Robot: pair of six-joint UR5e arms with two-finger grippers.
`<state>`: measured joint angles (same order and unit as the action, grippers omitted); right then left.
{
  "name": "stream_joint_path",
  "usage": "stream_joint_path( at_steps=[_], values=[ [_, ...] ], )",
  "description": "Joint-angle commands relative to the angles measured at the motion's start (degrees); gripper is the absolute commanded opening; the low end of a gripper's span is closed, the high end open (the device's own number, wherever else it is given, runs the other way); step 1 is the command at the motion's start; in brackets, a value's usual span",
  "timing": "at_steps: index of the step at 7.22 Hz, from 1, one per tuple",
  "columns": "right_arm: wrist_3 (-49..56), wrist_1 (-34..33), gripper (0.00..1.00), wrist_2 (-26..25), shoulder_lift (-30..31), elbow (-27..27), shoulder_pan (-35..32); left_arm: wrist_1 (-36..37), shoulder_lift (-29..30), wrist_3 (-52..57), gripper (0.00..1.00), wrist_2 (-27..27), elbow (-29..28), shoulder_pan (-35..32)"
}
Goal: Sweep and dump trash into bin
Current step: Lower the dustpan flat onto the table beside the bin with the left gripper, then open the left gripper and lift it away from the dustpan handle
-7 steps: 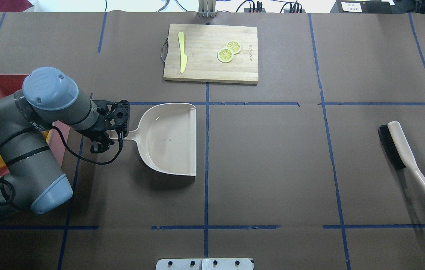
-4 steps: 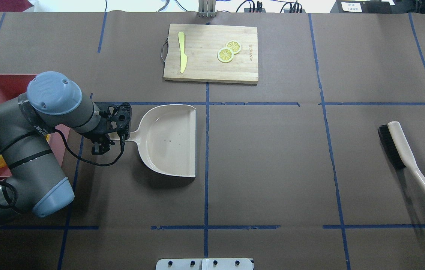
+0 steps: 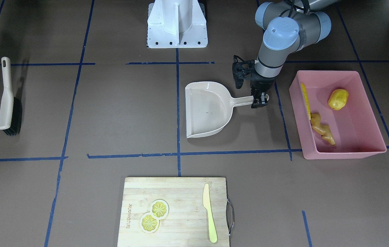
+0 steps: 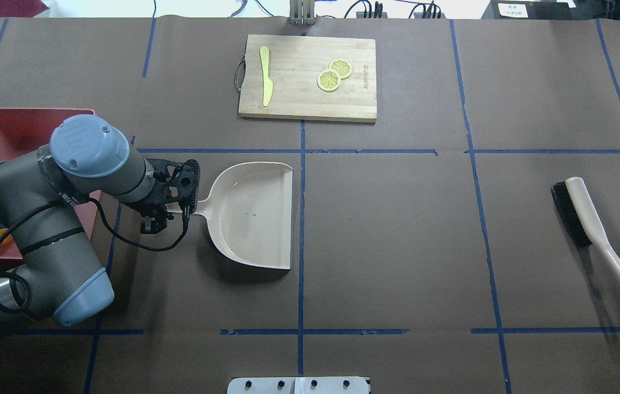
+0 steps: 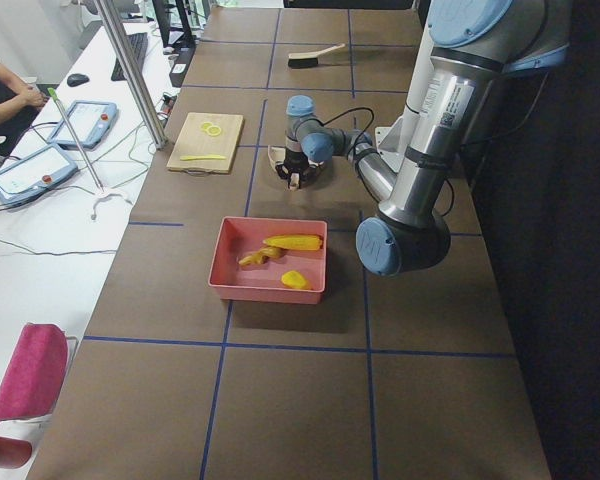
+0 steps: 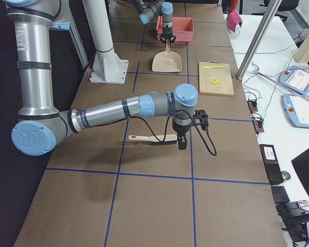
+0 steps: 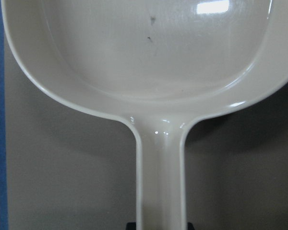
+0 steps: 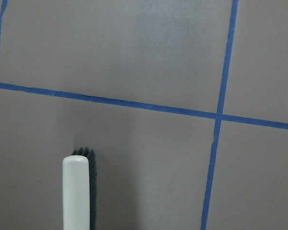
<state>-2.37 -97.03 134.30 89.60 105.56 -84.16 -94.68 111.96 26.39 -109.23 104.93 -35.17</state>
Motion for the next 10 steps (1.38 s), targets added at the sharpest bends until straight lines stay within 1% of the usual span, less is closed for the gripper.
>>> stream_joint_path(
  at_steps=[1, 3, 4, 5, 6, 8, 9, 10],
  values=[
    [-0.1, 0.0, 1.00, 0.0, 0.1, 0.0, 0.0, 0.5, 0.3, 0.0, 1.00, 0.2, 0.0, 0.3],
    [-0.1, 0.1, 1.00, -0.1, 0.1, 0.0, 0.0, 3.9, 0.3, 0.0, 1.00, 0.3, 0.8, 0.1],
    [-0.1, 0.1, 1.00, -0.1, 0.1, 0.0, 0.0, 8.8, 0.3, -0.1, 1.00, 0.4, 2.2, -1.2],
    [-0.1, 0.1, 1.00, -0.1, 0.1, 0.0, 0.0, 17.2, 0.8, -0.1, 1.00, 0.4, 5.3, -3.0],
    [-0.1, 0.1, 1.00, 0.0, 0.1, 0.2, 0.0, 19.4, 1.0, 0.0, 1.00, 0.2, 8.2, -4.7],
    [-0.1, 0.2, 1.00, -0.1, -0.5, 0.3, 0.0, 19.5, 0.8, -0.8, 1.00, 0.0, 11.2, -5.3],
    [-0.1, 0.2, 1.00, -0.1, -0.5, 0.4, 0.0, 19.5, 0.7, -6.5, 1.00, -0.1, 13.0, -6.6],
    [-0.1, 0.1, 1.00, -0.1, -0.5, 0.5, 0.0, 19.4, 0.0, -11.7, 1.00, 0.1, 12.5, -8.4]
  ],
)
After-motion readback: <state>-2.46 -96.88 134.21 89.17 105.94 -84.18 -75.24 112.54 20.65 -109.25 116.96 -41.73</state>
